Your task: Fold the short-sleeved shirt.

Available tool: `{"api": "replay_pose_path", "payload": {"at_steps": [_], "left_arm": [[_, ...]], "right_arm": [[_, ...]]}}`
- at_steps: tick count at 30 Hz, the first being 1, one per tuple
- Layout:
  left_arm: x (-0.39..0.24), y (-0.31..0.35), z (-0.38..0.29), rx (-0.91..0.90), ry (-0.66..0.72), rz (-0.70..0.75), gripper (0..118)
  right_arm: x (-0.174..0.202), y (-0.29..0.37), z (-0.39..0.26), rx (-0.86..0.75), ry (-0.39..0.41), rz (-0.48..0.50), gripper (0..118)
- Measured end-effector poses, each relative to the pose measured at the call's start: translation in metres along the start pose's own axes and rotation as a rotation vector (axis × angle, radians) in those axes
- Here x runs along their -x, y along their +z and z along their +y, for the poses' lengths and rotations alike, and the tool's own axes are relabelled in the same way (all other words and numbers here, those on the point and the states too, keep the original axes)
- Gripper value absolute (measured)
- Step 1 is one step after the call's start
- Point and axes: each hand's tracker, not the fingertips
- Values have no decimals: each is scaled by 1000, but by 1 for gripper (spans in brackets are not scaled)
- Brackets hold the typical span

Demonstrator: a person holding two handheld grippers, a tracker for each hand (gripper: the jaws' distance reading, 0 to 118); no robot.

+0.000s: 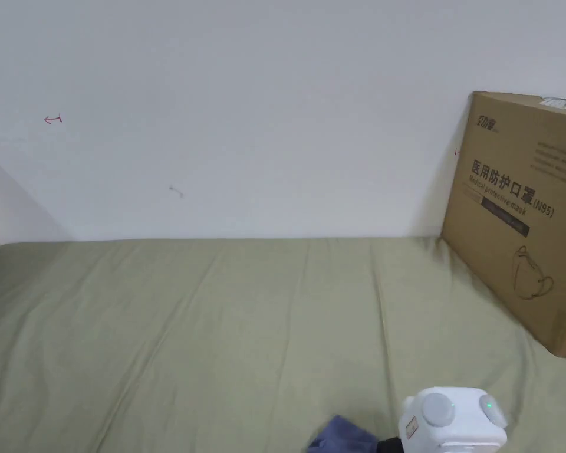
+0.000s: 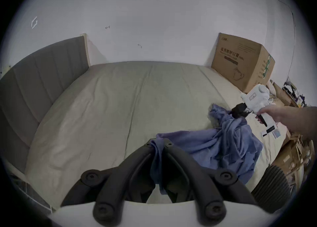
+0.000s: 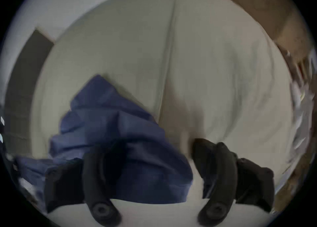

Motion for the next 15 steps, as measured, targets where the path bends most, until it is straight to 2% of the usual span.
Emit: {"api": "replay_pose_path", "payload": {"at_steps": [1, 2, 3, 6, 9, 12, 15], "left_arm": [[2, 0, -2, 4, 4, -1, 5], [4, 1, -1, 6, 10, -1, 5], [5, 1, 1, 8, 18, -4, 5], [4, 10, 11, 6, 5, 19, 5], [6, 31, 31, -61, -34, 30, 5], [8, 57, 62, -136, -54, 56, 5], [13, 88, 95, -223, -68, 67, 5]], "right_arm": [[6, 10, -3, -31, 68, 6, 67], [12, 21, -7, -46, 112, 31, 44], [14, 29, -8, -61, 147, 30, 0], [3, 89, -18, -243, 140, 62, 0], [-16, 163, -32, -413, 77, 184, 0], [-35, 224, -55, -526, 53, 158, 0], [-55, 281, -69, -638, 18, 186, 0]]}}
